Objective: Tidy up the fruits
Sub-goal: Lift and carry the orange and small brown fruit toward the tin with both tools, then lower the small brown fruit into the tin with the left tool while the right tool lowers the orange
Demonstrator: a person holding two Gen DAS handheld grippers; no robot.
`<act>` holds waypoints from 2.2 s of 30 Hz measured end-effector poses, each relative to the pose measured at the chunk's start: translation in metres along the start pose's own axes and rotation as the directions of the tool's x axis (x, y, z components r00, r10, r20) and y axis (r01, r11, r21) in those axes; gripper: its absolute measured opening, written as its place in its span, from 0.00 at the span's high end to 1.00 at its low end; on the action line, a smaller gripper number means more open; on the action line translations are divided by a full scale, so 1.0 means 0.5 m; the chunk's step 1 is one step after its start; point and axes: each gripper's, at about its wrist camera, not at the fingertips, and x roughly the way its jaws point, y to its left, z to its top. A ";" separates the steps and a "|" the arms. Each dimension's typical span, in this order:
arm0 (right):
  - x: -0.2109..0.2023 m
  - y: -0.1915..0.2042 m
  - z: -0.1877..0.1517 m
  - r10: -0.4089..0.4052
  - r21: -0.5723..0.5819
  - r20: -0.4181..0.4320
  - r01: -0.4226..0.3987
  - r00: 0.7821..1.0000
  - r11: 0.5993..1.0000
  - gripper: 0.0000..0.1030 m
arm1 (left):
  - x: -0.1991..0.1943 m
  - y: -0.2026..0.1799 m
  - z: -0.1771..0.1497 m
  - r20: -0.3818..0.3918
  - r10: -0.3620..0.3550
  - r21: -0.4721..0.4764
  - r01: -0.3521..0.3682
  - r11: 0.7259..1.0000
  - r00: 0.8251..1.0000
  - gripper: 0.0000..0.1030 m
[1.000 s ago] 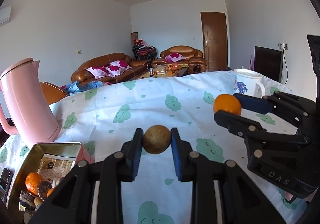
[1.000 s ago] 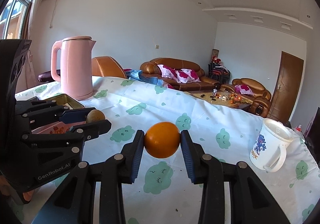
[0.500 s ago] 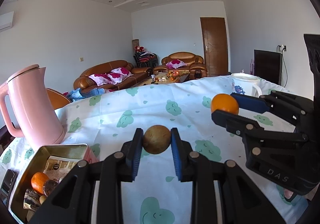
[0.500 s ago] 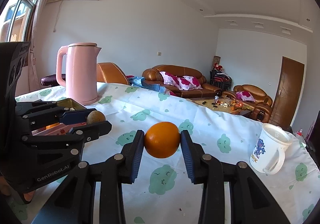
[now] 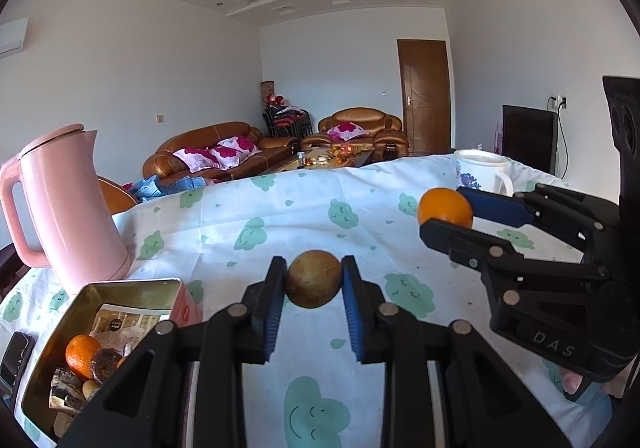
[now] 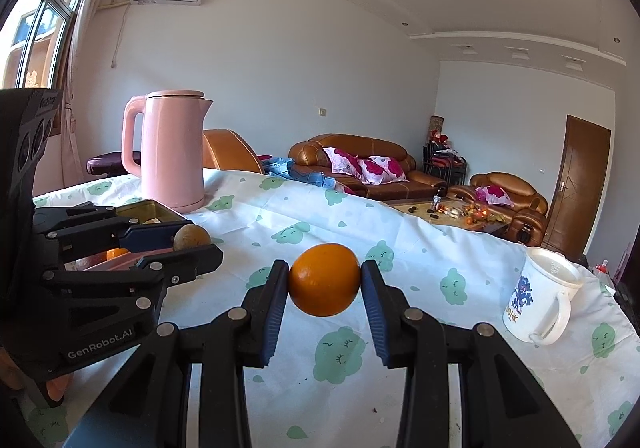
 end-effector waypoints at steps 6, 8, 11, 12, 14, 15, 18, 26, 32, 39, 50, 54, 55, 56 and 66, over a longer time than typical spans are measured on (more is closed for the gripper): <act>-0.007 0.022 0.001 0.011 -0.013 -0.006 -0.011 1.000 1.000 0.62 | -0.016 0.010 -0.007 0.011 0.005 -0.001 -0.005 1.000 1.000 0.72; -0.009 0.030 0.002 0.012 -0.018 -0.005 -0.012 1.000 1.000 0.62 | -0.021 0.013 -0.009 0.014 0.006 -0.001 -0.006 1.000 1.000 0.72; -0.009 0.037 0.002 0.021 -0.015 -0.006 -0.021 1.000 1.000 0.62 | -0.028 0.021 -0.010 0.019 0.010 -0.007 -0.010 1.000 1.000 0.72; -0.009 0.040 0.002 0.021 -0.017 -0.007 -0.021 1.000 1.000 0.62 | -0.030 0.023 -0.011 0.019 0.011 -0.009 -0.011 1.000 1.000 0.72; -0.010 0.046 0.003 0.024 -0.020 -0.007 -0.024 1.000 0.999 0.62 | -0.034 0.030 -0.012 0.022 0.013 -0.015 -0.013 1.000 1.000 0.72; -0.012 0.049 0.003 0.026 -0.022 -0.006 -0.026 1.000 0.999 0.62 | -0.036 0.032 -0.013 0.023 0.015 -0.017 -0.014 1.000 1.000 0.72; -0.014 0.057 0.007 0.036 -0.022 -0.003 -0.036 0.999 0.999 0.62 | -0.044 0.041 -0.015 0.028 0.019 -0.022 -0.018 1.000 0.999 0.72; -0.021 0.090 0.027 0.061 -0.047 0.012 -0.061 0.998 0.997 0.62 | -0.063 0.066 -0.019 0.036 0.028 -0.041 -0.026 0.999 0.999 0.72; -0.017 0.108 0.035 0.076 -0.055 0.013 -0.075 0.997 0.996 0.62 | -0.083 0.086 -0.019 0.048 0.041 -0.057 -0.038 0.998 0.998 0.72; -0.017 0.125 0.049 0.091 -0.065 0.024 -0.090 0.996 0.994 0.62 | -0.100 0.109 -0.020 0.055 0.054 -0.075 -0.050 0.996 0.997 0.72; -0.007 0.156 0.072 0.116 -0.085 0.036 -0.113 0.993 0.990 0.62 | -0.116 0.141 -0.019 0.067 0.078 -0.104 -0.071 0.992 0.995 0.72; -0.002 0.166 0.078 0.125 -0.095 0.038 -0.121 0.991 0.988 0.62 | -0.122 0.155 -0.020 0.072 0.090 -0.113 -0.081 0.990 0.993 0.72; 0.000 0.168 0.080 0.128 -0.098 0.038 -0.124 0.991 0.988 0.62 | -0.124 0.156 -0.020 0.073 0.093 -0.115 -0.084 0.990 0.993 0.72; 0.001 0.171 0.082 0.130 -0.100 0.038 -0.125 0.991 0.987 0.62 | -0.125 0.159 -0.020 0.073 0.095 -0.117 -0.086 0.989 0.993 0.72; 0.016 0.195 0.104 0.159 -0.123 0.041 -0.153 0.986 0.981 0.62 | -0.139 0.198 -0.024 0.072 0.131 -0.148 -0.119 0.982 0.989 0.72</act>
